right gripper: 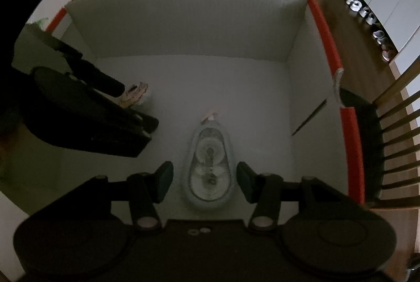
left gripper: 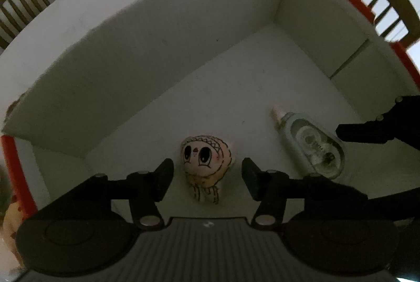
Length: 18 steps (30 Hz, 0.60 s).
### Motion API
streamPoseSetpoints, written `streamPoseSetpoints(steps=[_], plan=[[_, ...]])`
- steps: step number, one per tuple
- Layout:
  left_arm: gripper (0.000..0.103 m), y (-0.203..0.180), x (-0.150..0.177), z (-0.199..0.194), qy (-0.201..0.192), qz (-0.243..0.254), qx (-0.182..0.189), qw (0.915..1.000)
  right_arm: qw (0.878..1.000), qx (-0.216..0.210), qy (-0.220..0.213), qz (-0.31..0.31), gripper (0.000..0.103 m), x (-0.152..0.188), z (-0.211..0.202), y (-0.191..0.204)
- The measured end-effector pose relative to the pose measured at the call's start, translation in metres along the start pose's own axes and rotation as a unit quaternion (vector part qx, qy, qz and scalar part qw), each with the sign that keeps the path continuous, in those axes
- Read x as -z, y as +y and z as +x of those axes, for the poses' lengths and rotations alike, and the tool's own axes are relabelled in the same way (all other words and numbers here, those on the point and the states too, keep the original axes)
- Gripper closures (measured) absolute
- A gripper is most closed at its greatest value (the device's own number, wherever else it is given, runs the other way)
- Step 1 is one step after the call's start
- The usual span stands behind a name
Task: Organize objects
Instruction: 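Lower both items into the shoebox and open both tools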
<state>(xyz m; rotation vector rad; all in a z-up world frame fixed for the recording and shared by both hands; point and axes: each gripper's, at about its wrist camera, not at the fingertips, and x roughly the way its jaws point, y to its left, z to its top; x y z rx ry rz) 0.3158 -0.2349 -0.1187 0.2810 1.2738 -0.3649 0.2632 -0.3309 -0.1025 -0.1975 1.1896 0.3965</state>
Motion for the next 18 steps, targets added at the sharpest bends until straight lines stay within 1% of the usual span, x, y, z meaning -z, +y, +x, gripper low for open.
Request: streamPoseSetpoints(steps=[2,8,12,13,14,18], plan=[[0.047,0.000,0.004,-0.008,-0.012,-0.007,0.006,0.9999,1.000,-0.001,-0.008,0.001,0.046,0.001,-0.005,-0.001],[0.047,0.002,0.019,-0.038,-0.042,-0.009,0.005,0.9991,0.999,-0.007,-0.035,-0.001,0.045,0.003,-0.031,-0.001],[0.047,0.002,0.028,-0.060,-0.072,-0.018,0.006,0.9972,0.998,-0.010,-0.055,-0.009,0.045,0.004,-0.049,0.004],[0.047,0.002,0.032,-0.065,-0.079,-0.021,0.006,0.9966,0.998,-0.011,-0.060,-0.011,0.045,0.000,-0.048,-0.001],[0.047,0.009,0.021,-0.068,-0.085,-0.023,0.007,0.9961,0.998,-0.011,-0.065,-0.013,0.045,0.001,-0.053,-0.001],[0.047,0.011,0.040,-0.097,-0.118,-0.028,0.018,0.9925,0.996,-0.013,-0.088,-0.017,0.045,0.003,-0.072,0.007]])
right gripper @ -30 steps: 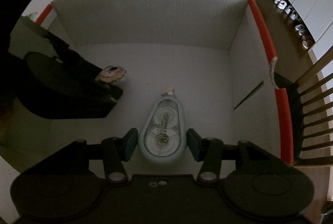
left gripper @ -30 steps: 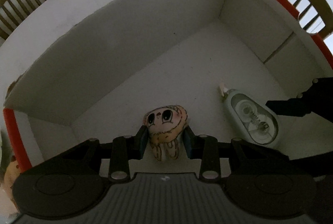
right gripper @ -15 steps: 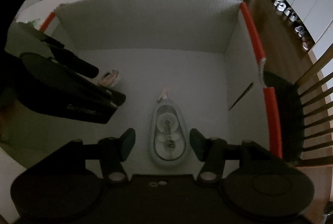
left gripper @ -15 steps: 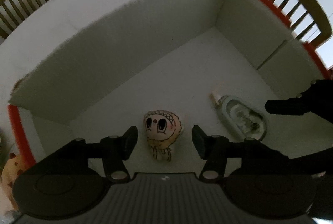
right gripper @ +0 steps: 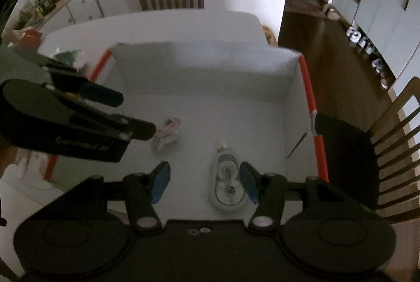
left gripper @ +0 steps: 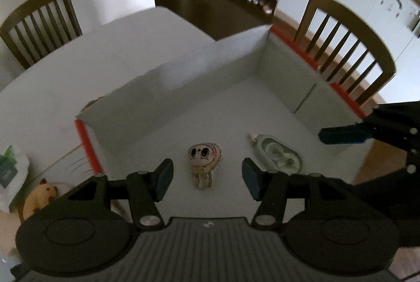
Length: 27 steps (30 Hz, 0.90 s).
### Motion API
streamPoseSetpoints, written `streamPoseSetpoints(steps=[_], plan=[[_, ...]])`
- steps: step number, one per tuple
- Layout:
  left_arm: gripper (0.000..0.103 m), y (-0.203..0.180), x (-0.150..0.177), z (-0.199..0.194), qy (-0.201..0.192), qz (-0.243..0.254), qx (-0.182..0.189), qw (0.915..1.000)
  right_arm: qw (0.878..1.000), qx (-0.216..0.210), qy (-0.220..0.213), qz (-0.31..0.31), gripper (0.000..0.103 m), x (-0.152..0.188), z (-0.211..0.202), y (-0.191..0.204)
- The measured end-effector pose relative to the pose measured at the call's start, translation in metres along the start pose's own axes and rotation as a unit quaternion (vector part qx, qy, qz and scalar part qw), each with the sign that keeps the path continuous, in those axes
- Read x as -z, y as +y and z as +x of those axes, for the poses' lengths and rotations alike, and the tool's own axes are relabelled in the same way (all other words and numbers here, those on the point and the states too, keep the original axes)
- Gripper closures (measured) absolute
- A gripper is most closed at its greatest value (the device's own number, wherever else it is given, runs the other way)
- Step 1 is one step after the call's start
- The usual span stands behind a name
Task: Organize objects
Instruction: 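Lower both items into the shoebox and open both tools, then move both tools back over the cluttered table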
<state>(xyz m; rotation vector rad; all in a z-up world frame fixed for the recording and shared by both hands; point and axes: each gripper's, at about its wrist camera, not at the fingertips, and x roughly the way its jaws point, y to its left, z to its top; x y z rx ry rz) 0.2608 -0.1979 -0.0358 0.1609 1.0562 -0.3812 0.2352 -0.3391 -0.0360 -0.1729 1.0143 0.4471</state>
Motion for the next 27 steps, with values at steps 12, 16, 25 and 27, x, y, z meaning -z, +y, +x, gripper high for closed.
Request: streamPoseSetpoints(steps=[12,16,25,27], plan=[[0.047,0.026,0.055,-0.082,-0.080,-0.019,-0.003,0.9966,0.999,-0.032,-0.034,-0.003,0.042,0.005,-0.042,0.044],[0.038,0.046,0.081,-0.100,-0.096,-0.033,-0.009,0.9948,0.998,-0.036,-0.055,-0.006,0.038,0.011,-0.046,0.076],[0.032,0.099,0.143,-0.126,-0.099,-0.066,-0.017,0.9928,0.997,-0.041,-0.059,0.006,0.031,0.017,-0.042,0.140],[0.032,0.113,0.154,-0.131,-0.099,-0.076,-0.019,0.9920,0.998,-0.041,-0.056,0.007,0.030,0.017,-0.039,0.152]])
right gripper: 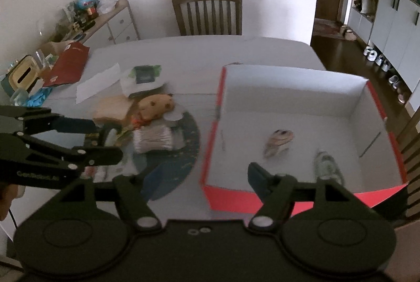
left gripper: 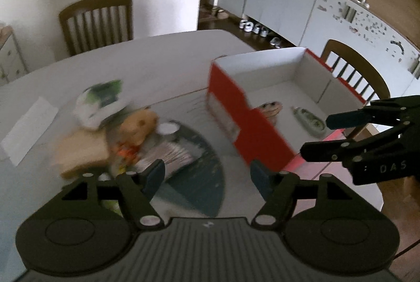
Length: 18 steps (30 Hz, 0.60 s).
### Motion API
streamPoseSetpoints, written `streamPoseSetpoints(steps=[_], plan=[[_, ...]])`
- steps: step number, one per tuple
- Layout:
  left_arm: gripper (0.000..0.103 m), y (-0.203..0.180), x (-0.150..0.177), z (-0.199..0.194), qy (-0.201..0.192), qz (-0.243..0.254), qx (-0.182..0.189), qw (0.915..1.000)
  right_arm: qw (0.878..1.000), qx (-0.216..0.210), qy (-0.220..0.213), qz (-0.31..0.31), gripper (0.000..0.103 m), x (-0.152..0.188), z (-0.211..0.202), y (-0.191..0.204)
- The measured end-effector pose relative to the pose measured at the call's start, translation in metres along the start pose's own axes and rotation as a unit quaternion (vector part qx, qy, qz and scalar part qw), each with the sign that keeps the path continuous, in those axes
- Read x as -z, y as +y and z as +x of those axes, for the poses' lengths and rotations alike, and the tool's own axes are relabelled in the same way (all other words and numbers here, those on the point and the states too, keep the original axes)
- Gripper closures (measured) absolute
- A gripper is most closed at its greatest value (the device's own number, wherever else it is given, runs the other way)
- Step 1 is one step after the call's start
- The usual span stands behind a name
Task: Organize objects
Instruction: 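Move both tools back over the cluttered table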
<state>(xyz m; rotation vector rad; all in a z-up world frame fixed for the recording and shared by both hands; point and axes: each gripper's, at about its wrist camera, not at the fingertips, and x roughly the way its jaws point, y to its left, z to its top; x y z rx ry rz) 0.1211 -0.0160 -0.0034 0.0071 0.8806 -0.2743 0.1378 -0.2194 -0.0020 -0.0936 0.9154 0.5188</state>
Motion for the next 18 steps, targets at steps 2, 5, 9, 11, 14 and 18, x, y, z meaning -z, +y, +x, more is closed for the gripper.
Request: streamPoseSetpoints(steps=[2,5,9,11,14,18], plan=[[0.029,0.016,0.009,-0.005,0.000,-0.012,-0.003,0.9999,1.000,0.000,0.001,0.002,0.027,0.001,0.003,0.012],[0.023,0.038,0.023,-0.010,0.005,-0.031,-0.001,0.9995,1.000,0.001,0.002,0.008,0.025,0.005,0.009,0.029],[0.022,0.067,0.037,-0.012,0.013,-0.042,-0.010,0.9990,1.000,0.001,0.004,0.015,0.024,0.007,0.017,0.049],[0.022,0.079,0.043,-0.012,0.014,-0.047,-0.014,0.9987,1.000,0.000,0.005,0.017,0.021,0.008,0.021,0.058],[0.017,0.096,0.052,-0.012,0.020,-0.054,-0.020,0.9981,1.000,-0.003,0.005,0.020,0.016,0.011,0.028,0.071],[0.007,0.118,0.062,-0.009,0.021,-0.063,-0.033,0.9972,1.000,0.002,0.003,0.013,0.009,0.015,0.038,0.089]])
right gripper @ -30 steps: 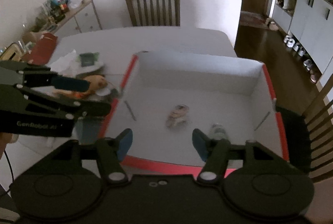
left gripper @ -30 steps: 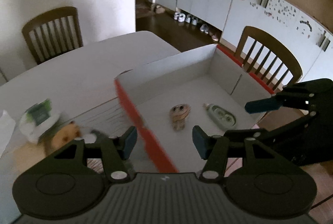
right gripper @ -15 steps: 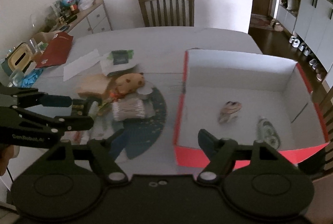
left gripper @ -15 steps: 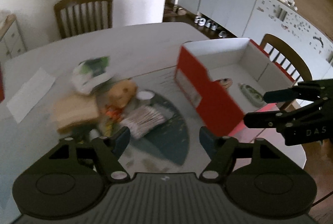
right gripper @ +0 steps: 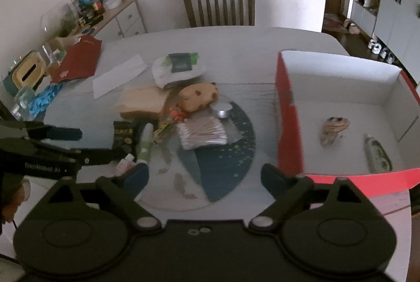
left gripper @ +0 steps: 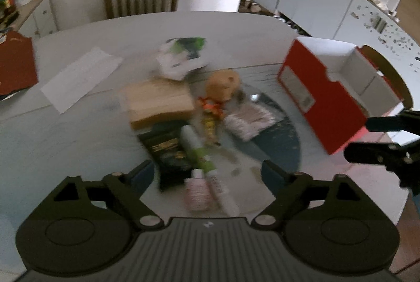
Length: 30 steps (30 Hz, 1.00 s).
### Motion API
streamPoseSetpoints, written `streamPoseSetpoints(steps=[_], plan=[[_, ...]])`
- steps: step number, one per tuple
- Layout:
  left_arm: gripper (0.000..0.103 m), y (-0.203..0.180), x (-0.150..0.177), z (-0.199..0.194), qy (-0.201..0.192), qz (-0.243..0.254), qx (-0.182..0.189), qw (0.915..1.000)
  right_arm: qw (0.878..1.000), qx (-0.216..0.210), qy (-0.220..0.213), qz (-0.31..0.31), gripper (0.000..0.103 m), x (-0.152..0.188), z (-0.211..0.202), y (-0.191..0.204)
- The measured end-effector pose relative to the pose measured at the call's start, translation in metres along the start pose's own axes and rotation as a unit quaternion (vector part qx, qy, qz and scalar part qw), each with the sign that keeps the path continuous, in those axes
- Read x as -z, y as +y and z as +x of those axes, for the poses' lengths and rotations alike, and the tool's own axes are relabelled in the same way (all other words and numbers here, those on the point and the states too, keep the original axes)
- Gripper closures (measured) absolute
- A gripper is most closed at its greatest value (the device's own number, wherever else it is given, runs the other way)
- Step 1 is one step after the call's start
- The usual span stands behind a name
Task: Organize objects
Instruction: 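Move both tools back over the cluttered table, then grasp the black snack packet with the left tool while the right tool grasps the green-capped tube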
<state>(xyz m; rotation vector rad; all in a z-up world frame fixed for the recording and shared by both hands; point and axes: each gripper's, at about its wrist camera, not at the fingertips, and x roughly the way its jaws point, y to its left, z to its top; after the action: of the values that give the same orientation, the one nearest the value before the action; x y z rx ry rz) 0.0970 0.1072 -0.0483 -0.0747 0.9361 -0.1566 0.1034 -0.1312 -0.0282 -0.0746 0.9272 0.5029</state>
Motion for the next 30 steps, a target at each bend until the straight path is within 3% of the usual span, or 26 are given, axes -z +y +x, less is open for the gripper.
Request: streamPoseSetpoints(steps=[2,18,30], plan=[[0.001,0.009,0.004,0.002,-0.008,0.001,-0.006,1.0000,1.000,-0.001,0.007,-0.008,0.007,0.002,0.007,0.011],[0.000,0.055,0.000,0.073,0.026,-0.034,-0.073,0.9964,0.998,0.015,0.060,-0.027,0.009,0.007,0.083,0.063],[0.000,0.053,-0.008,0.097,0.042,-0.030,-0.078,0.9957,0.994,0.022,0.095,-0.055,0.012,0.009,0.113,0.071]])
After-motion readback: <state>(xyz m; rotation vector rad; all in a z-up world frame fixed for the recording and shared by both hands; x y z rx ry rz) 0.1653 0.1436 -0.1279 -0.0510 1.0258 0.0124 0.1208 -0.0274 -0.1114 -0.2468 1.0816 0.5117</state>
